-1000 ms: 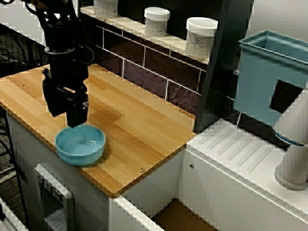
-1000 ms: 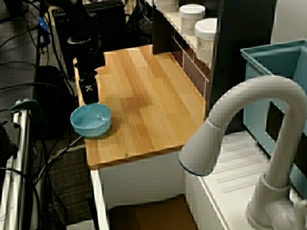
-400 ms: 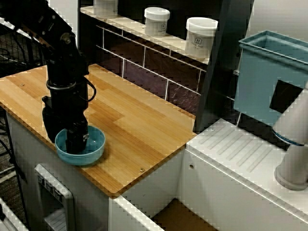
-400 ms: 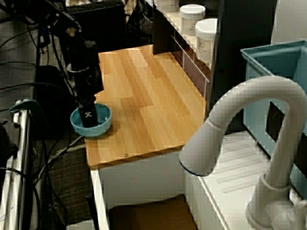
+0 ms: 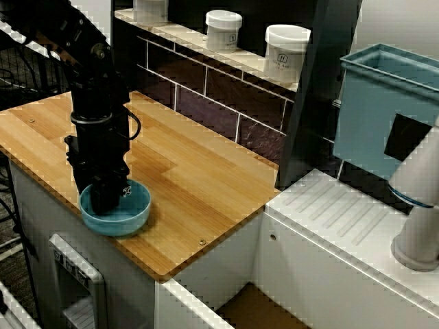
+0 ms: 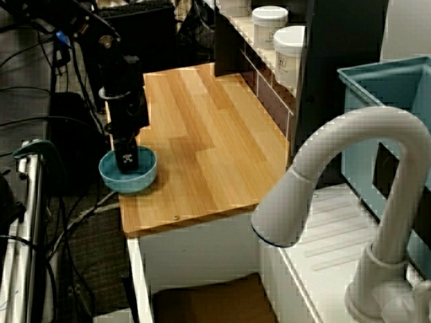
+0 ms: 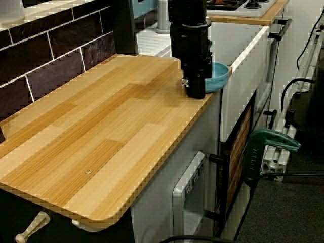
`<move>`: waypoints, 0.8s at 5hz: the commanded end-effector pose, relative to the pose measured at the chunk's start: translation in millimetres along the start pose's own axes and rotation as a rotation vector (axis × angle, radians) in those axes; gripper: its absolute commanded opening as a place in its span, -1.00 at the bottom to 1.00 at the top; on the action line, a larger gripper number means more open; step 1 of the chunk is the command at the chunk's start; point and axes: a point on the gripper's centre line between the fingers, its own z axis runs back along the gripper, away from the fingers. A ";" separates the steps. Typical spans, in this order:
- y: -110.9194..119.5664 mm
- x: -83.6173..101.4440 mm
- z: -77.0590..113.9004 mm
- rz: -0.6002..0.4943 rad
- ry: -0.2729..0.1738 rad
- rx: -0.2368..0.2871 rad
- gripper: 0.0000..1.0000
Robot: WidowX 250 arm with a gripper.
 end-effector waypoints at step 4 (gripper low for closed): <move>-14.1 15.0 90.5 -0.020 -0.045 -0.125 -1.00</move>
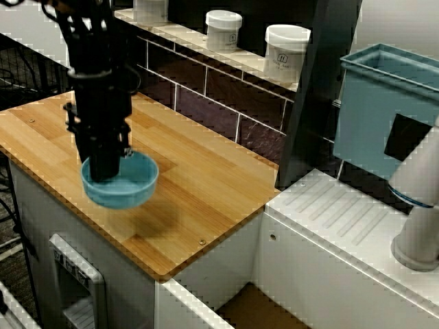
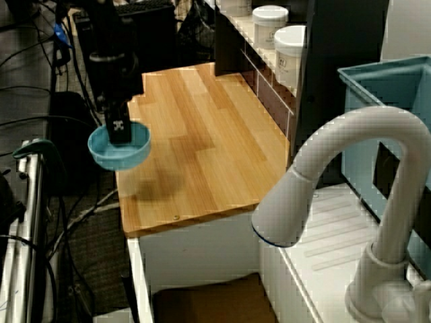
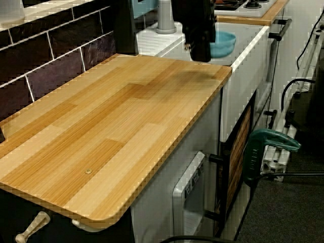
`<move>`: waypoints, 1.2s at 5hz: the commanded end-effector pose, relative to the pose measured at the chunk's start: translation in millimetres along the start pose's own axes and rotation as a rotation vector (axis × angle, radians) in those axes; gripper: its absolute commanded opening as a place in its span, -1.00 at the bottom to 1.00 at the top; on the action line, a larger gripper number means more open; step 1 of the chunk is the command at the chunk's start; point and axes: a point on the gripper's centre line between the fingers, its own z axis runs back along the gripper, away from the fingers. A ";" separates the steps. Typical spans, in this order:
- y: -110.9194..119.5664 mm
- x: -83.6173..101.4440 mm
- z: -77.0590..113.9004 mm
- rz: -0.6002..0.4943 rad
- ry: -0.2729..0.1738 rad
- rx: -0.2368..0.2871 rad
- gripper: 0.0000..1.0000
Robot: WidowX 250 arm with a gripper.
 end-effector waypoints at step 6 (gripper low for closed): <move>94.6 74.0 88.3 0.140 -0.202 0.058 -1.00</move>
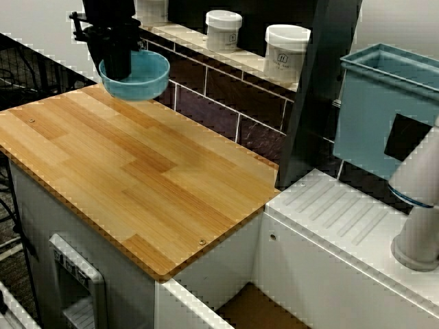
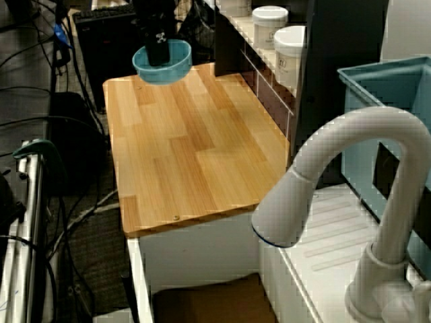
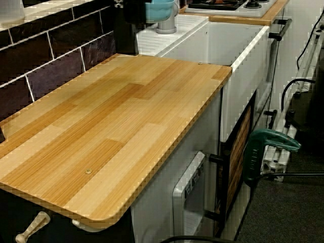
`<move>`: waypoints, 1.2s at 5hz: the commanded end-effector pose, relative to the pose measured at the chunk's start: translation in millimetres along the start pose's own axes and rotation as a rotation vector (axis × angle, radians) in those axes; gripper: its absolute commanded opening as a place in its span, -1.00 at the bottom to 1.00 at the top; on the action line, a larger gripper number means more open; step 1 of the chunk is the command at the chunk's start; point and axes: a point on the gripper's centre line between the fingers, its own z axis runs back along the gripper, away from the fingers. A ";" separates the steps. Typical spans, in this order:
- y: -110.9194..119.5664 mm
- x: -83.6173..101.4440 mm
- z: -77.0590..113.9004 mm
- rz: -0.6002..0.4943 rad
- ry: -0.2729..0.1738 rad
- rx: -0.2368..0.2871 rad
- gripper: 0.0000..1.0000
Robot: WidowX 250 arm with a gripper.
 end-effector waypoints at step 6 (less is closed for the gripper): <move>34.7 14.1 -32.8 -0.052 -0.239 0.438 -1.00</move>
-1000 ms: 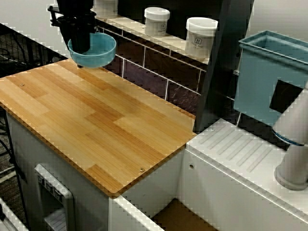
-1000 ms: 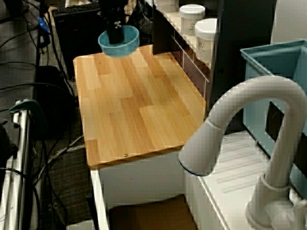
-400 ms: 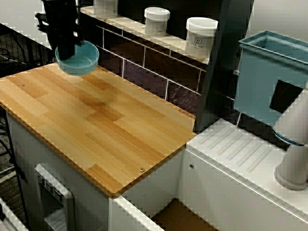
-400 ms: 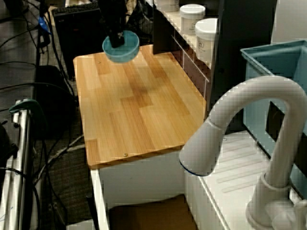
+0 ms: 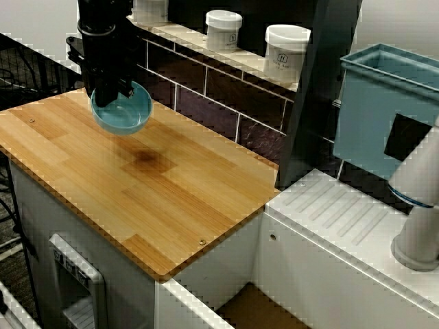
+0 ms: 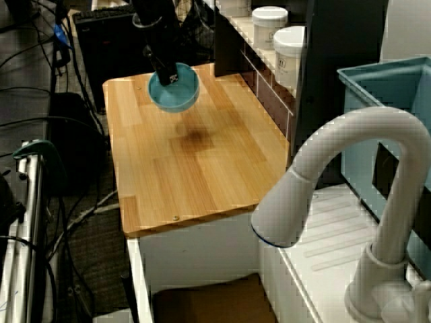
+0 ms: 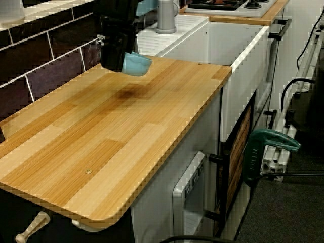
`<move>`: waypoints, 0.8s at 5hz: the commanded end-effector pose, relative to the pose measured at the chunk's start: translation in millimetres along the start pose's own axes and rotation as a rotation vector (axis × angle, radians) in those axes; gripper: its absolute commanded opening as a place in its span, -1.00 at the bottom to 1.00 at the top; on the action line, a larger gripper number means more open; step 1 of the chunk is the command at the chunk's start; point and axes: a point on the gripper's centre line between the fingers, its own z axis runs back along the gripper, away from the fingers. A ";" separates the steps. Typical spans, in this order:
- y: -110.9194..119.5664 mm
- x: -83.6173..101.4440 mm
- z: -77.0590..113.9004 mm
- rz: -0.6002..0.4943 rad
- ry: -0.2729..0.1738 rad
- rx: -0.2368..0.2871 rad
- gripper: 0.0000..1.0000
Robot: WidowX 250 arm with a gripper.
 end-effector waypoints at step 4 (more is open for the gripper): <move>-4.5 1.9 15.6 -0.002 -0.035 0.009 1.00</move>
